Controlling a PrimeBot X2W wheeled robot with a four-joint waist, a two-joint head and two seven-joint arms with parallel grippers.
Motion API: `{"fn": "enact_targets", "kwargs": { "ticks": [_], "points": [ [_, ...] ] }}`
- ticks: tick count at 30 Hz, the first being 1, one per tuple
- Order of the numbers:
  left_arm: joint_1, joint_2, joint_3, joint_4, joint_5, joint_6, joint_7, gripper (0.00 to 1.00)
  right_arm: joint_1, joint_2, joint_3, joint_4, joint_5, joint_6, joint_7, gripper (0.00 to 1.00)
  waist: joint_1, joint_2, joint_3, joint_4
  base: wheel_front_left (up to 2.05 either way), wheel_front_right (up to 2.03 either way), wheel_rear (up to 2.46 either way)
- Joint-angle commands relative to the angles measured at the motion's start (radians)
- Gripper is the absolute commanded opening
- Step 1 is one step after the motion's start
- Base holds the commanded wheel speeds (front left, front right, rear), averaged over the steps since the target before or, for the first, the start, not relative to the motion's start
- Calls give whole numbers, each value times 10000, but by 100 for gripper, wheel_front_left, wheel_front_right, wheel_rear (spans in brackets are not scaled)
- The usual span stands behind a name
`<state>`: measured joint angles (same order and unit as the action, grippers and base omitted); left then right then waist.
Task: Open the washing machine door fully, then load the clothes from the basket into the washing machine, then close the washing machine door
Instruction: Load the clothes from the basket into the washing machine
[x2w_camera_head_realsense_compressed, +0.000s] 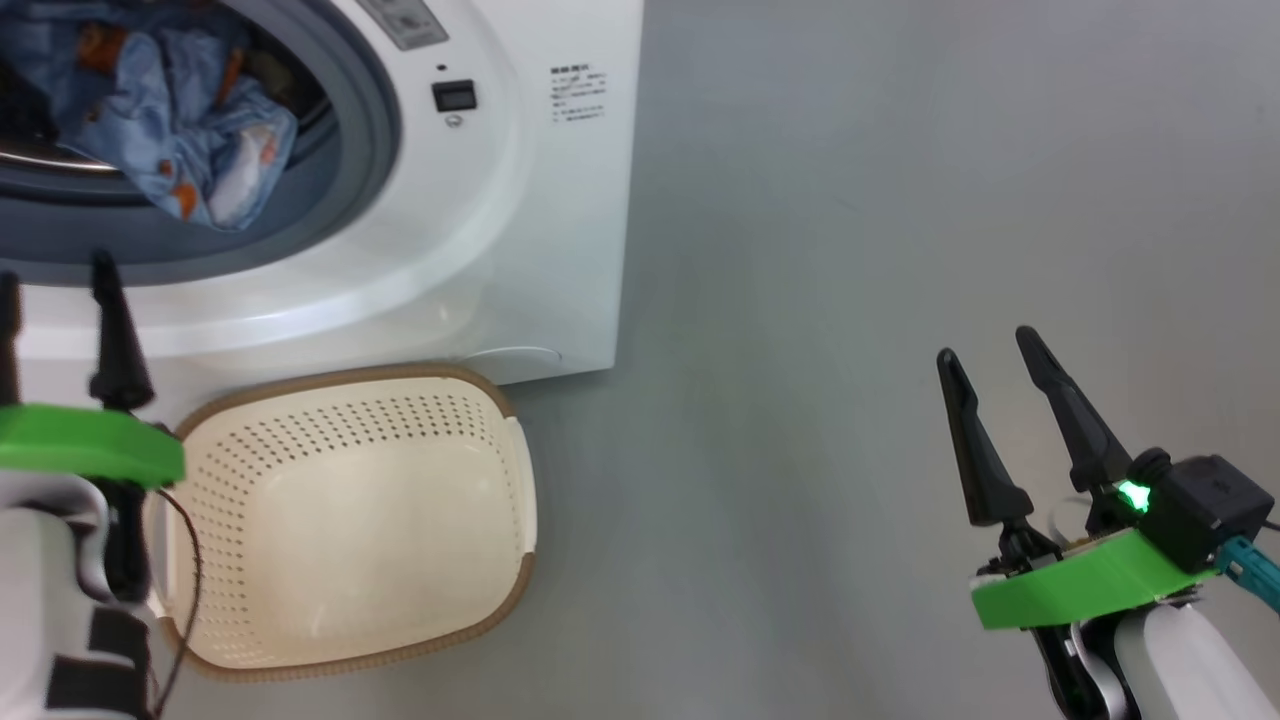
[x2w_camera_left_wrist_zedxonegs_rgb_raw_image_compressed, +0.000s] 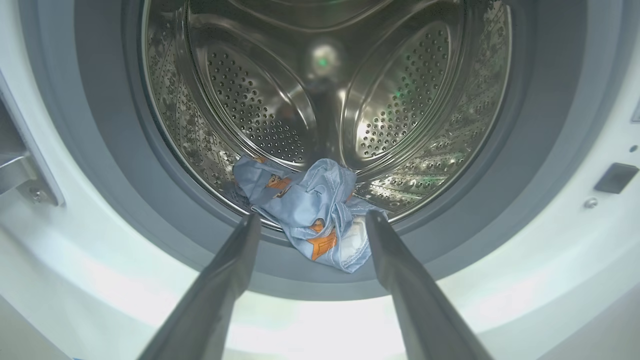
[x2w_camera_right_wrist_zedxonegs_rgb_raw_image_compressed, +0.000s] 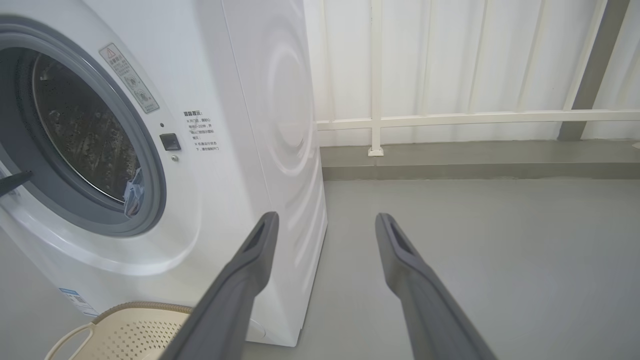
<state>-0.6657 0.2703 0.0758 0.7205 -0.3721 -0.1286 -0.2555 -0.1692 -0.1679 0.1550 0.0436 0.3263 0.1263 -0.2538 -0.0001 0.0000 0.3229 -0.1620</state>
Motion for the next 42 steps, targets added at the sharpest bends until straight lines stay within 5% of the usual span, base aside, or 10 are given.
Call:
{"fn": "enact_targets", "kwargs": {
  "ticks": [1, 20, 42],
  "points": [
    [237, 308, 279, -374, 130, -13, -62, 100, 265, -189, 116, -202, 183, 44, -80, 100, 1, 0, -271, 257, 0, 0, 0],
    [3514, -704, 389, -2803, 957, -20, -62, 100, 1437, -650, -311, -49, 338, 44, -80, 100, 1, 0, -1700, 1078, 0, 0, 0],
    [6147, -1111, 1235, -4687, 1606, -21, -63, 100, 2463, -826, -539, -88, 490, 44, -80, 100, 1, 0, -2654, 1399, 0, 0, 0]
  ]
}}
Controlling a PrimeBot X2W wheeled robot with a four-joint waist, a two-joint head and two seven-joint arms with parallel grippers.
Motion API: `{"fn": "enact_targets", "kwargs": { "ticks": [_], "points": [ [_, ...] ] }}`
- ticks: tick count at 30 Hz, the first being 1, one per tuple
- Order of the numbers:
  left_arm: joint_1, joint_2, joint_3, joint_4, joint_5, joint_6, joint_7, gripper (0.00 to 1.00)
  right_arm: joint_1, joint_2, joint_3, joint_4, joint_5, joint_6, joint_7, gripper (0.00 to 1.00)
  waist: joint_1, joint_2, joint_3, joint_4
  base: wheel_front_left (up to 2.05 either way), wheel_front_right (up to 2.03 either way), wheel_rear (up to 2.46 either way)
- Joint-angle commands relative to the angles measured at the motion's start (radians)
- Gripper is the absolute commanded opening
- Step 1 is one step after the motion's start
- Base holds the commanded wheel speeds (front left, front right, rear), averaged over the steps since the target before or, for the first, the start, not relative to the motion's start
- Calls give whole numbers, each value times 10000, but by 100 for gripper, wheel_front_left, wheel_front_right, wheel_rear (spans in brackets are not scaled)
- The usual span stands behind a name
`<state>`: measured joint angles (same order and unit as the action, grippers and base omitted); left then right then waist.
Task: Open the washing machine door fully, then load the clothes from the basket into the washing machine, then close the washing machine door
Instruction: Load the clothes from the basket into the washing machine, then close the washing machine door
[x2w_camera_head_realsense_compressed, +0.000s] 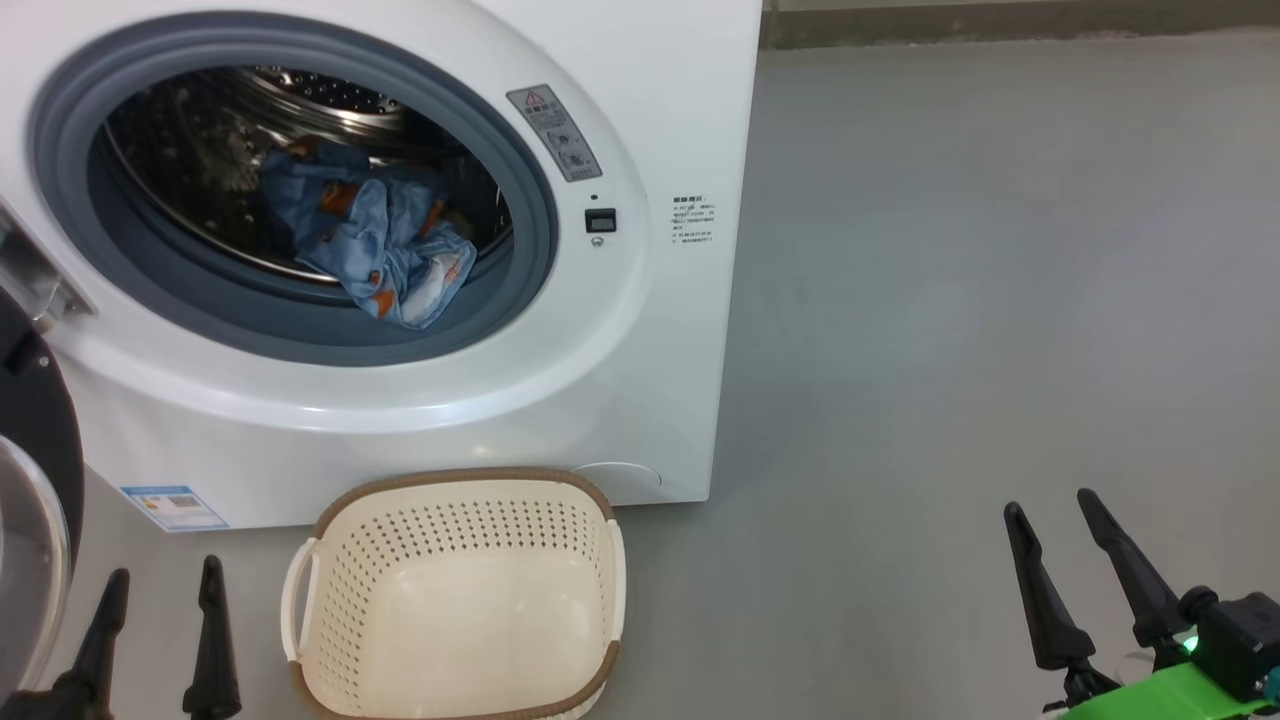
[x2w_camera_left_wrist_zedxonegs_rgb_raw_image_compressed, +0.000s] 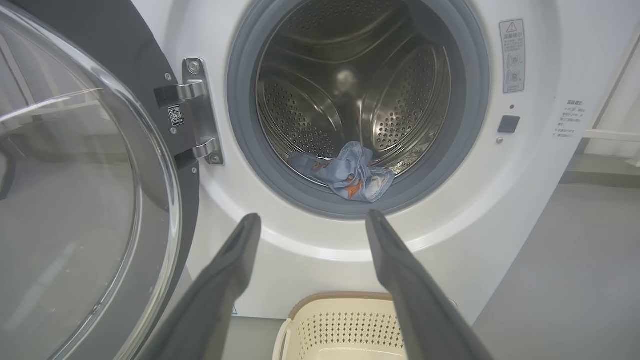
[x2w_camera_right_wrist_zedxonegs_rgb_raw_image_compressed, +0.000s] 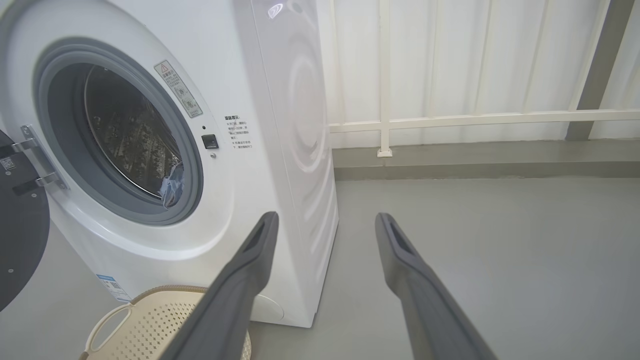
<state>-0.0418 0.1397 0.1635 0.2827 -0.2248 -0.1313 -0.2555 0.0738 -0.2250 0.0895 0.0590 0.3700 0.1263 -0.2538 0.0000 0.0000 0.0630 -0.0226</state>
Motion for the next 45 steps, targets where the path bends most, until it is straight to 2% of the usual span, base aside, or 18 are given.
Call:
{"fn": "enact_targets", "kwargs": {
  "ticks": [1, 36, 45],
  "points": [
    [-11, 168, 381, -370, 168, 6, -63, 100, 66, -261, 106, -247, 58, 44, -80, 100, 0, 0, -88, 7, 0, 0, 0],
    [324, 115, 326, -726, 202, 6, -63, 100, 196, -223, 67, -277, 21, 44, -80, 100, 0, 0, -268, -27, 0, 0, 0],
    [335, 100, 356, -674, 179, 6, -63, 100, 221, -250, 58, -307, 35, 44, -80, 100, 0, 0, -261, -3, -73, 73, 0]
  ]
}}
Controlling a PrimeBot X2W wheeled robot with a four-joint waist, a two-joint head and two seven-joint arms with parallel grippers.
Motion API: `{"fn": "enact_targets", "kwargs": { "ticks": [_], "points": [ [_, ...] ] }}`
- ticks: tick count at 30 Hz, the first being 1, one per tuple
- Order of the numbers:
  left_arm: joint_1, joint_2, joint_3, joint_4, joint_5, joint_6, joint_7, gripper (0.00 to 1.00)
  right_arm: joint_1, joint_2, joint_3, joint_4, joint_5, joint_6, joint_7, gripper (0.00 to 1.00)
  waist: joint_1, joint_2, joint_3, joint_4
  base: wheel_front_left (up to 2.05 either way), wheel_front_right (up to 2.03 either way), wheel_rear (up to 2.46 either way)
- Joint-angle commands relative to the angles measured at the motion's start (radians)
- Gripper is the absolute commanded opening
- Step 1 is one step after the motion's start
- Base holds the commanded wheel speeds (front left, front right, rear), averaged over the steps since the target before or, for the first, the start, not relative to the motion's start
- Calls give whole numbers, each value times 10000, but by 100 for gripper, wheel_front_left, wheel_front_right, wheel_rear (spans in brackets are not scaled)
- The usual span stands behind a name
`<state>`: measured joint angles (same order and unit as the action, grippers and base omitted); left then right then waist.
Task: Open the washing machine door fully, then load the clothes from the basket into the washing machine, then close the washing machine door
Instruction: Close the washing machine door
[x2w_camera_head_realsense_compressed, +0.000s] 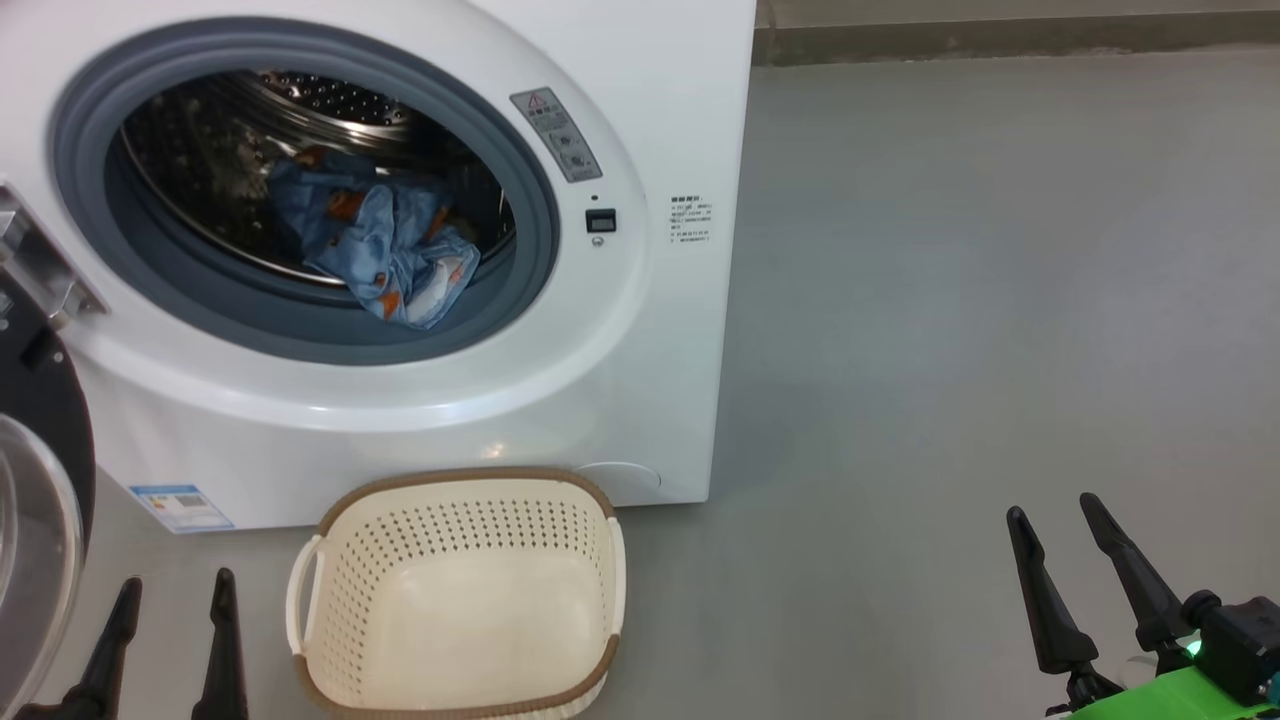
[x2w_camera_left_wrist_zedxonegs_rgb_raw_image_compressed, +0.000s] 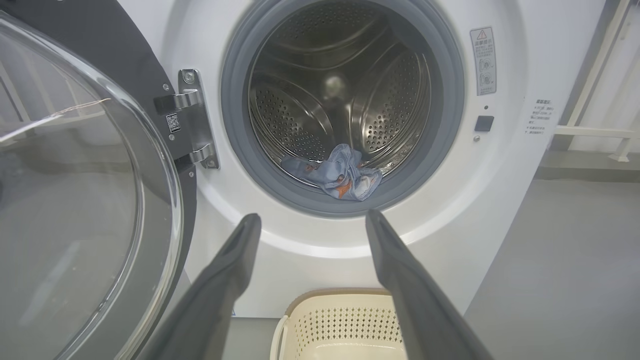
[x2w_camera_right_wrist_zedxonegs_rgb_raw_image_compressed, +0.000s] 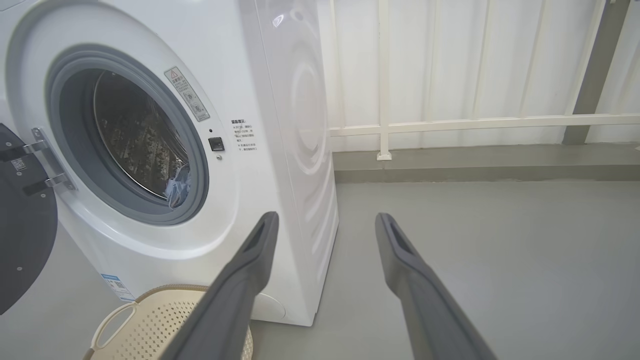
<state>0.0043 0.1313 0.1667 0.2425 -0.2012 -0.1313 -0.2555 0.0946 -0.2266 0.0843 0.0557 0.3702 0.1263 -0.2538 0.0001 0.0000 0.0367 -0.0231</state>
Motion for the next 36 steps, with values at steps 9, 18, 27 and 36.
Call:
{"fn": "enact_targets", "kwargs": {
  "ticks": [9, 18, 27, 36],
  "points": [
    [-100, 258, 262, -409, -209, 6, -63, 100, 36, -211, 94, -313, 28, 44, -80, 100, -1, 0, 46, 9, -153, 153, 0],
    [-128, 305, 160, -431, -238, 6, -63, 100, 28, -207, 80, -322, 31, 44, -80, 100, -1, 0, 51, 61, -52, 52, 0],
    [-164, 257, 152, -289, -318, 6, -63, 100, -23, -195, 142, -297, 8, 44, -80, 100, -1, 0, 78, 262, 0, 0, 0],
    [-120, 140, 334, -311, -384, 6, -63, 100, -94, -204, 235, -349, 1, 44, -80, 100, -1, 0, 164, 897, 0, 0, 0]
  ]
}}
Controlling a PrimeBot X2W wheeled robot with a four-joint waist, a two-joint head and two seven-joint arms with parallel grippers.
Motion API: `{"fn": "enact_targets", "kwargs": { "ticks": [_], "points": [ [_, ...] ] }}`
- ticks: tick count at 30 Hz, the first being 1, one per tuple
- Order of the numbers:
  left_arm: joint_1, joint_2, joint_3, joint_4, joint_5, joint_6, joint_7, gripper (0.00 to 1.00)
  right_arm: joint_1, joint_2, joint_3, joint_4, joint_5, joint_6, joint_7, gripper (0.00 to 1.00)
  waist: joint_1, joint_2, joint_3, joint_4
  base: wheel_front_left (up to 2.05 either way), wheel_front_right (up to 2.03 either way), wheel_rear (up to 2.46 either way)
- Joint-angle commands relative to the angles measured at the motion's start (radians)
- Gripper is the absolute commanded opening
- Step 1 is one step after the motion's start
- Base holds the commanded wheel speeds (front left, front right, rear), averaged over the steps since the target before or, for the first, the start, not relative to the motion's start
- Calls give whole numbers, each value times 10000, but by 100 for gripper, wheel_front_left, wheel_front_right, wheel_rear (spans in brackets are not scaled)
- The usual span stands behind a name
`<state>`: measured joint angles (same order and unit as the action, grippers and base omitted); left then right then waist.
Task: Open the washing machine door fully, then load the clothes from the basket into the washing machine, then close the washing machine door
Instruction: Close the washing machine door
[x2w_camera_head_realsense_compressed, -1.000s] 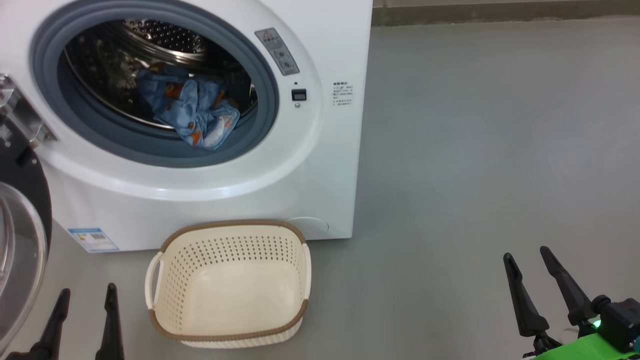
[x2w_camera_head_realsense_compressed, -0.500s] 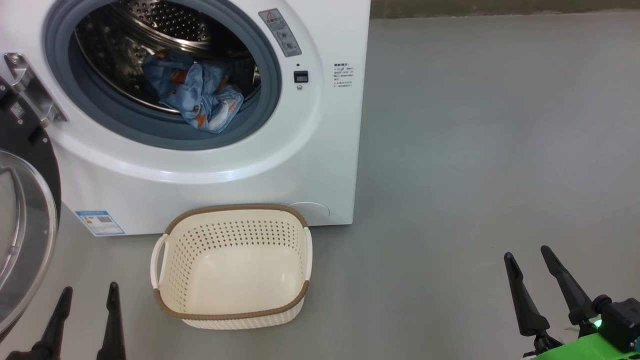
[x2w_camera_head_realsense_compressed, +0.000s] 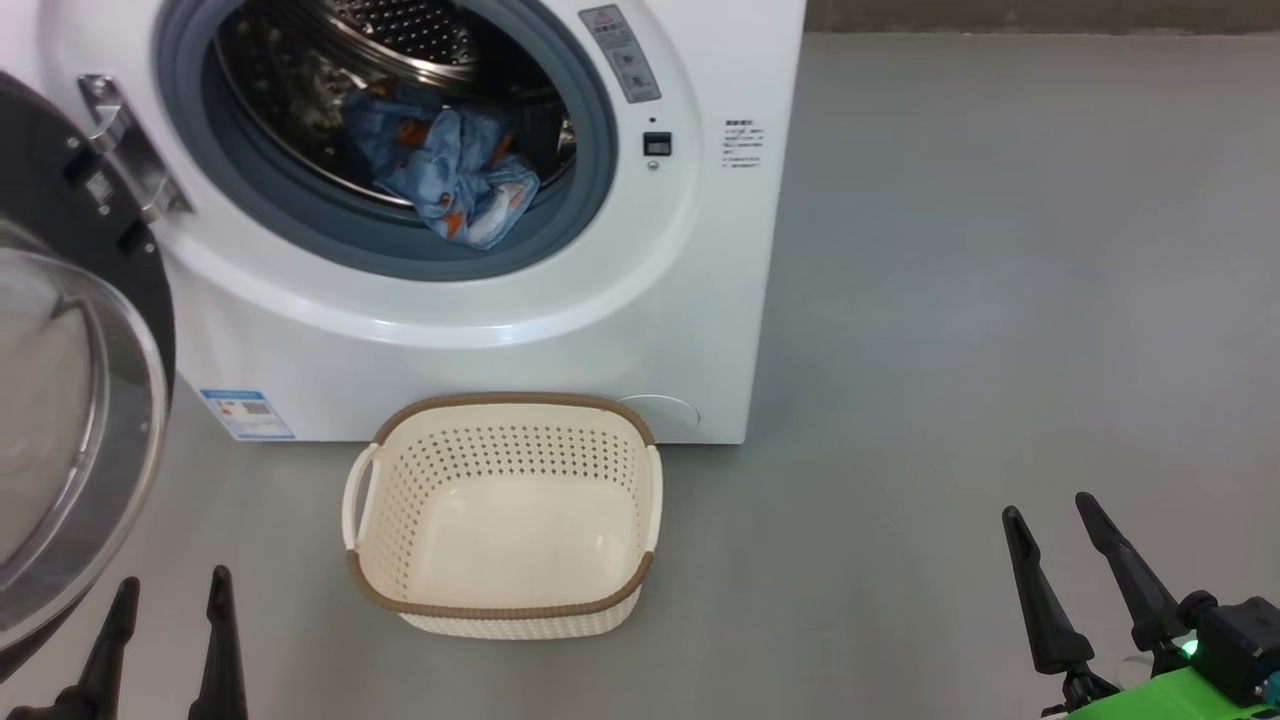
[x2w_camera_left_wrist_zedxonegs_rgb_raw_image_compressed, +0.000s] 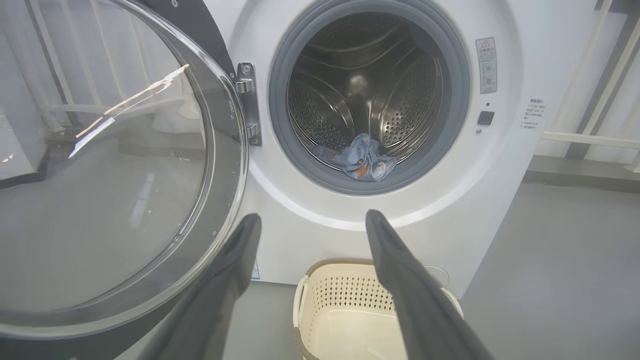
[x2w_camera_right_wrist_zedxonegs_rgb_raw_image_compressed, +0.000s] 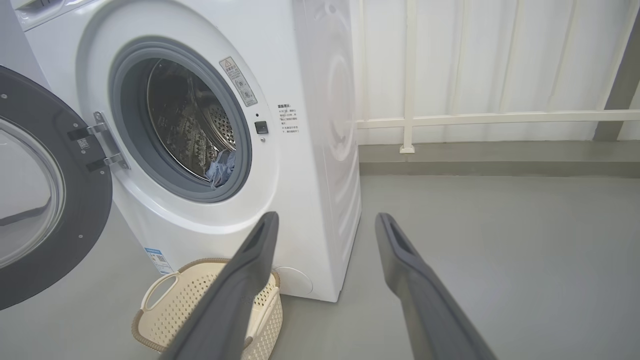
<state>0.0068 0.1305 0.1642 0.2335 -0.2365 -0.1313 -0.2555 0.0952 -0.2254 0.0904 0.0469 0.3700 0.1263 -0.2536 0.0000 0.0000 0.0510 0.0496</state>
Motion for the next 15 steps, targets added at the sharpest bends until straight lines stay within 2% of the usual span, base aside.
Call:
{"fn": "enact_targets", "kwargs": {
  "ticks": [1, 7, 15],
  "points": [
    [-129, 134, 378, -238, -26, 6, -63, 100, -107, -229, 200, -257, 7, 44, -82, 100, 0, 0, 19, 264, 0, 0, 0],
    [-46, 33, 516, -299, -6, 6, -63, 100, -156, -274, 337, -241, 9, 44, -82, 100, 0, 0, -15, 783, 0, 0, 0],
    [172, -218, 730, -346, 39, 6, -63, 100, -257, -352, 700, -161, 34, 44, -82, 100, 0, 0, -86, 1890, 0, 0, 0]
  ]
}}
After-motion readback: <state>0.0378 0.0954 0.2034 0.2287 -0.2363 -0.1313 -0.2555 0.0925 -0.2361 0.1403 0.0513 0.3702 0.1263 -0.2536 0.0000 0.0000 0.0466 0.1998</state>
